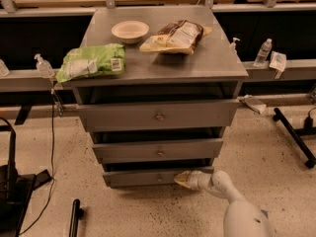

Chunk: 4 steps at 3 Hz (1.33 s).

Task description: Close bottom drawer

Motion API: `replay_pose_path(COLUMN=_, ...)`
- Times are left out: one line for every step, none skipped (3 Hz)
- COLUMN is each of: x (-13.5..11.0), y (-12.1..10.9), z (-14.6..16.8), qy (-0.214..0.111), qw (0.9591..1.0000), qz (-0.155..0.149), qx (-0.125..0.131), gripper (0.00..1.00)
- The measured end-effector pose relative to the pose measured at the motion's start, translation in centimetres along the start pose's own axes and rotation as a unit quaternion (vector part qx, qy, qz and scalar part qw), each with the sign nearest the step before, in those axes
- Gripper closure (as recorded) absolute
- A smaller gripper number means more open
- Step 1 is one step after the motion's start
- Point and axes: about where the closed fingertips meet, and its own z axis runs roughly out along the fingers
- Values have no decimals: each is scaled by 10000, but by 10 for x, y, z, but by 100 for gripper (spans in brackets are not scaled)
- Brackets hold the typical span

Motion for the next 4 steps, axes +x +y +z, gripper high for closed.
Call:
replay_pose_path(x=-7, y=21, z=-37, qy=-164, qw=9997, qz=87, qx=-176, gripper=7)
replay_pose_path(x=-7, y=52, z=-42, qy=-232, qw=9987, qz=240, qx=-373, gripper=0)
replay_pose_path(x=-8, y=50, z=-38, qy=-228, qw=9988, qz=219, qx=-375, gripper=0)
replay_pose_path(x=-8, y=51, z=-38, qy=-229, qw=9988, qz=219, qx=-376, gripper=0)
